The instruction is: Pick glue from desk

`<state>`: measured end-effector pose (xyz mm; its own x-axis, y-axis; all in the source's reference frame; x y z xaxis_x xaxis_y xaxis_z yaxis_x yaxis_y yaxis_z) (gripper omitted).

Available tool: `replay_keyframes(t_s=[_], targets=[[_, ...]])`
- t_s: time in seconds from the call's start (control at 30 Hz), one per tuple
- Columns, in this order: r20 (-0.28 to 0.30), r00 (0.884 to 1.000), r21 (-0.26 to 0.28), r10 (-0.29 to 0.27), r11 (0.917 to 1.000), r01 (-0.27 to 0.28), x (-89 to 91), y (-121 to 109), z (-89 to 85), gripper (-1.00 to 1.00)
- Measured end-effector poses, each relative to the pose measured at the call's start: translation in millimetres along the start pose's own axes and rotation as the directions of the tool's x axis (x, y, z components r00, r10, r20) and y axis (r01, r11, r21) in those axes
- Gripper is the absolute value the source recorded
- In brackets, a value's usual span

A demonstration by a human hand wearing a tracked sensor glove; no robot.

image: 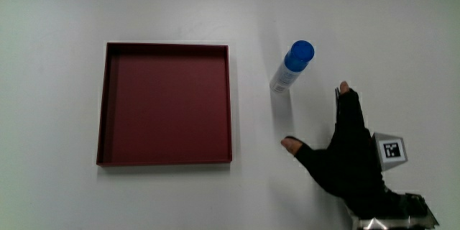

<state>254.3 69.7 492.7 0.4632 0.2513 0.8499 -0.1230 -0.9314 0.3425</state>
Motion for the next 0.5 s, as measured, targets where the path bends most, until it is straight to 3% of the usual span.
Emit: replay_keyframes(t_s=[0.1, 0.2, 0.27, 0.37, 0.5], targets=[[-0.068, 0.996, -0.006, -0.064, 0.9980, 0.063, -4.1, 13.0, 1.7, 0.00], [-0.135, 0.989, -0.019, -0.055, 0.9984, 0.053, -10.4, 26.0, 0.7, 0.00], [-0.109, 0.990, -0.025, -0.085, 0.9962, 0.083, -7.2, 34.7, 0.5, 0.00], [-0.184, 0.981, -0.042, -0.062, 0.9976, 0.055, -12.8, 47.1, -1.8, 0.00], [-0.186, 0.976, -0.049, -0.113, 0.9933, 0.105, -12.2, 62.6, -3.4, 0.00]])
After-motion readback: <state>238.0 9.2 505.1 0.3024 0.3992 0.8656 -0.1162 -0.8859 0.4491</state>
